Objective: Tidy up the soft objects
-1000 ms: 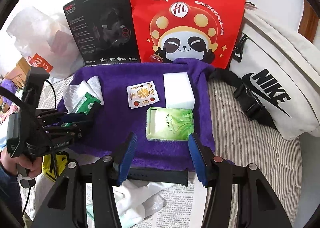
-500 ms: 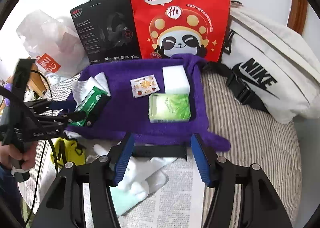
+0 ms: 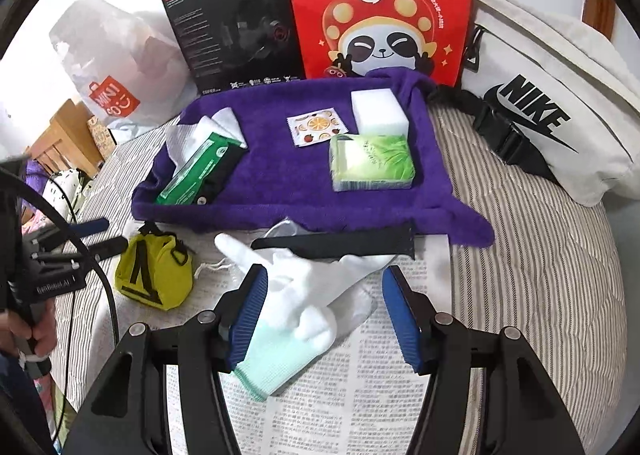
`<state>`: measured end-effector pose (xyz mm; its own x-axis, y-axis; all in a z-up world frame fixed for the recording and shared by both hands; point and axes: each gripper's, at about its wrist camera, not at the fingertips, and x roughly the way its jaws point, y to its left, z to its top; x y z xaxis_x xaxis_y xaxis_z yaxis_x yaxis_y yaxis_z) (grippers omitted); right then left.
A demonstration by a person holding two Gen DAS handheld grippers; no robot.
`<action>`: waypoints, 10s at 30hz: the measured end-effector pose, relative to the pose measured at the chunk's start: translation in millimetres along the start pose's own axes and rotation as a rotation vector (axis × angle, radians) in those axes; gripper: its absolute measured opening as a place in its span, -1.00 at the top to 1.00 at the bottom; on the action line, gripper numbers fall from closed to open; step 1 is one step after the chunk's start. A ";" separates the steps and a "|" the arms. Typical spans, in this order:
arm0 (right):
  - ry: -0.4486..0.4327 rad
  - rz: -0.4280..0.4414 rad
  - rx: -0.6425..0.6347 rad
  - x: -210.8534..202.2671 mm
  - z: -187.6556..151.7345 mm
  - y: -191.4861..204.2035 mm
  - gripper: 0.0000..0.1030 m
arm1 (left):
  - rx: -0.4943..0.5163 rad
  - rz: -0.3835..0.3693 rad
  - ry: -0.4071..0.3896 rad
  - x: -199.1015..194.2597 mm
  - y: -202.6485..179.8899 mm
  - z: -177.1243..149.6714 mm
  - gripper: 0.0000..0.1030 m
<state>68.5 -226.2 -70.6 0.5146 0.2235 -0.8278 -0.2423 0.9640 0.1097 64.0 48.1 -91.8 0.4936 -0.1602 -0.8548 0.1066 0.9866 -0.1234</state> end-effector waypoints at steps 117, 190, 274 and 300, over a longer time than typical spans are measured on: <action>-0.031 0.163 -0.201 80.9 106.4 51.6 0.75 | -0.106 0.034 -0.162 -21.6 35.4 55.0 0.61; -0.023 0.088 0.004 23.9 27.4 -25.6 0.01 | 0.045 0.067 -0.010 116.7 -37.4 158.3 0.24; 0.112 0.147 -0.304 59.7 -31.7 32.5 0.59 | 0.001 -0.017 -0.036 7.5 -13.2 23.7 0.09; 0.067 -0.016 -0.207 59.1 -33.5 3.4 0.61 | 0.040 -0.040 -0.033 4.0 -41.3 6.6 0.09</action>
<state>70.5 -214.5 -137.5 0.4652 0.1919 -0.8642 -0.4021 0.9155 -0.0132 67.3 6.5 -86.7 0.5166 -0.2013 -0.8322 0.1612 0.9775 -0.1364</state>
